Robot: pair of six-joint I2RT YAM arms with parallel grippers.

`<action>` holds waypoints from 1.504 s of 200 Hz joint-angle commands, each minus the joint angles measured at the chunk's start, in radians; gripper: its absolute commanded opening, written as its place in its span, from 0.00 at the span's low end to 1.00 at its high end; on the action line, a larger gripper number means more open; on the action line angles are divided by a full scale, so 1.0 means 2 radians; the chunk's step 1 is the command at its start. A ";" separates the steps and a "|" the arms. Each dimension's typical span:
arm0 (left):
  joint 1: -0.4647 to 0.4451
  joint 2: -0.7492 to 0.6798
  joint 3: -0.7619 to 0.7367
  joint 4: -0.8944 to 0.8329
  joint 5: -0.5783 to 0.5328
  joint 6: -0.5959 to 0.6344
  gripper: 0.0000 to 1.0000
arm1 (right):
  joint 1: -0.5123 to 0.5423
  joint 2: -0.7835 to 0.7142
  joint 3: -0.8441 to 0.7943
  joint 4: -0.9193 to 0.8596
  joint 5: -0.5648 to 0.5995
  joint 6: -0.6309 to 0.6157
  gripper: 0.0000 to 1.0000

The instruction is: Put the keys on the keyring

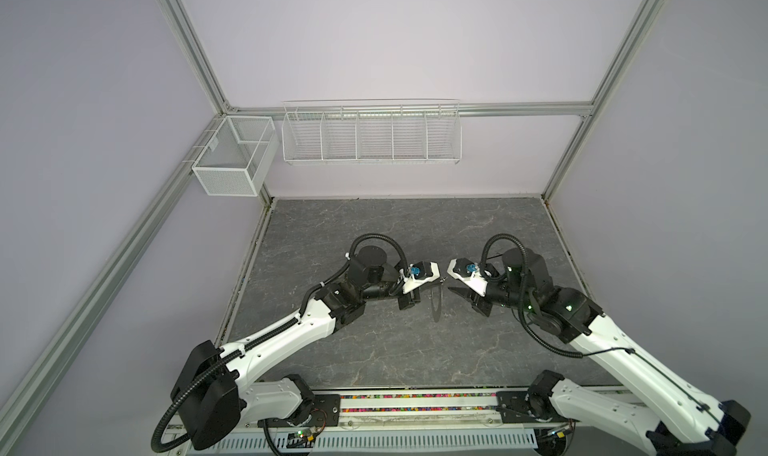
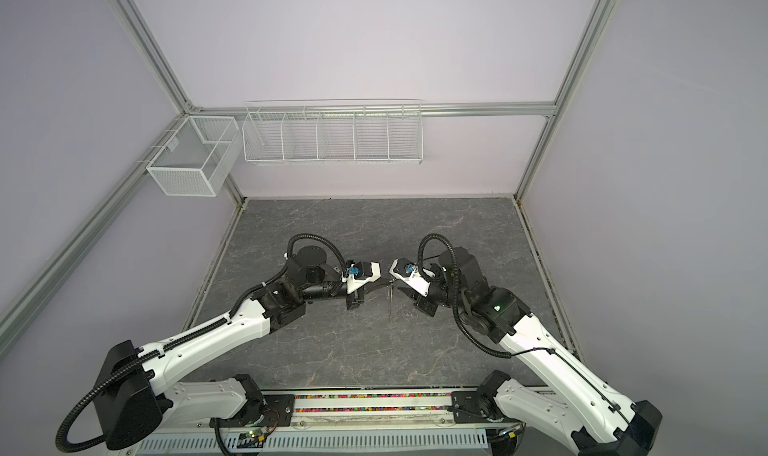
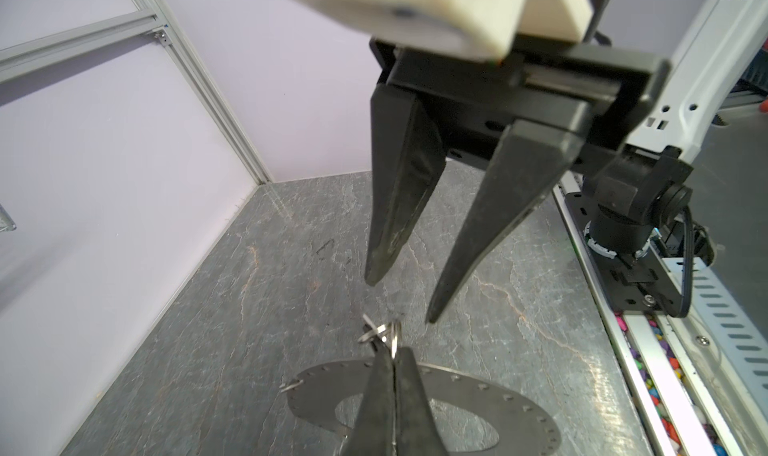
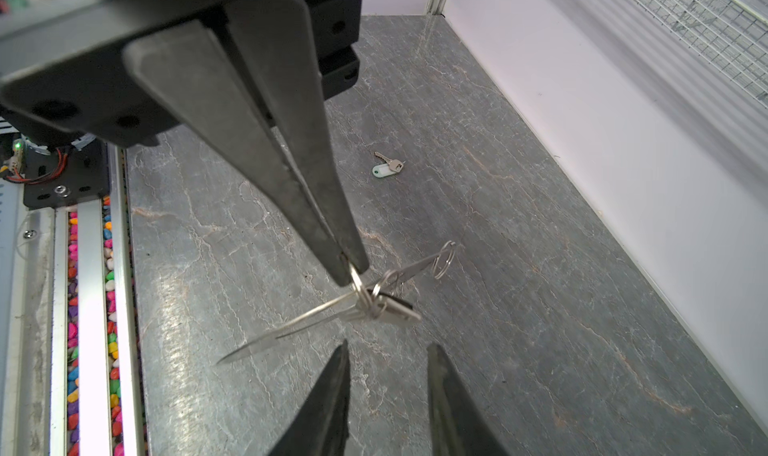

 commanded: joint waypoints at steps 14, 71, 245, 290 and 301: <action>0.003 -0.014 -0.005 0.041 0.040 -0.003 0.00 | -0.008 0.014 -0.007 0.022 -0.032 0.013 0.44; 0.003 -0.017 -0.002 0.023 0.062 0.016 0.00 | -0.025 0.012 -0.014 0.042 -0.089 0.021 0.45; 0.008 -0.023 -0.029 0.101 -0.033 -0.012 0.00 | -0.026 0.038 0.010 -0.021 -0.051 -0.008 0.07; 0.007 0.004 -0.051 0.198 -0.075 -0.041 0.00 | -0.024 0.063 0.021 -0.016 -0.032 0.007 0.07; 0.005 0.012 -0.059 0.232 -0.084 -0.048 0.00 | -0.023 0.065 0.020 -0.010 -0.023 0.012 0.07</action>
